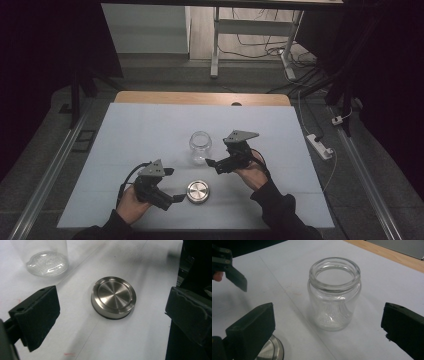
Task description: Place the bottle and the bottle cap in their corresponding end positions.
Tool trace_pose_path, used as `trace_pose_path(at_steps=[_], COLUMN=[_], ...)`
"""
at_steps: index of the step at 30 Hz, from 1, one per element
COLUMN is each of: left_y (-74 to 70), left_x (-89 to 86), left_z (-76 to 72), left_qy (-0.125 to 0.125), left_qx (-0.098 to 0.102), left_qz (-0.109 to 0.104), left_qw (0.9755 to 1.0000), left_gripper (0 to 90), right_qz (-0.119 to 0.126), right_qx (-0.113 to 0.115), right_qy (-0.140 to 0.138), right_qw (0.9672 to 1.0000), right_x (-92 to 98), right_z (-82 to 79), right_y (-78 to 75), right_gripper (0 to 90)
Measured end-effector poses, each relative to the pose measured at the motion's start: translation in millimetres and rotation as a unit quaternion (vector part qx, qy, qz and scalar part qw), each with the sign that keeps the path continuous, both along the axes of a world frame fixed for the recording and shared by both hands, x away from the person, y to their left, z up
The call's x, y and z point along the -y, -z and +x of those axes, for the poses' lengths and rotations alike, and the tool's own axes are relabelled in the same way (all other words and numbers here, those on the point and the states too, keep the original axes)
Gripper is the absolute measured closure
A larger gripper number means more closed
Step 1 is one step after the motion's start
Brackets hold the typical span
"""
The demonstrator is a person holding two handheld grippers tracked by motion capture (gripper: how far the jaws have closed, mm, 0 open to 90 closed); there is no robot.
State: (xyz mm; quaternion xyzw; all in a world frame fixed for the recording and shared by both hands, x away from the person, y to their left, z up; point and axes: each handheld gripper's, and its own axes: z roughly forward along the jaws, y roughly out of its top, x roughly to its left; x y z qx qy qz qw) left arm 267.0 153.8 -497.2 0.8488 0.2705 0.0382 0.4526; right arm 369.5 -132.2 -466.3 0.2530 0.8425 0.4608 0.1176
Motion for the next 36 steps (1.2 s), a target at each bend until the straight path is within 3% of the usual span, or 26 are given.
trace_pose_path(at_steps=[27, 36], left_y=[-1.1, -1.5], left_x=[-33.8, -50.2], left_z=[-18.2, -27.0], left_qy=[-0.054, -0.078], left_qx=[0.002, 0.001], left_qz=[0.001, -0.006], left_qw=[0.9986, 0.9969], left_gripper=[0.5, 0.6], right_qz=[-0.005, 0.004], right_qx=[0.0, -0.002], right_qy=[-0.011, -0.002], right_qw=[0.9999, 1.0], right_x=[23.9, 42.7], right_z=[-33.7, -47.1], right_y=[1.6, 1.9], right_gripper=[0.0, 0.0])
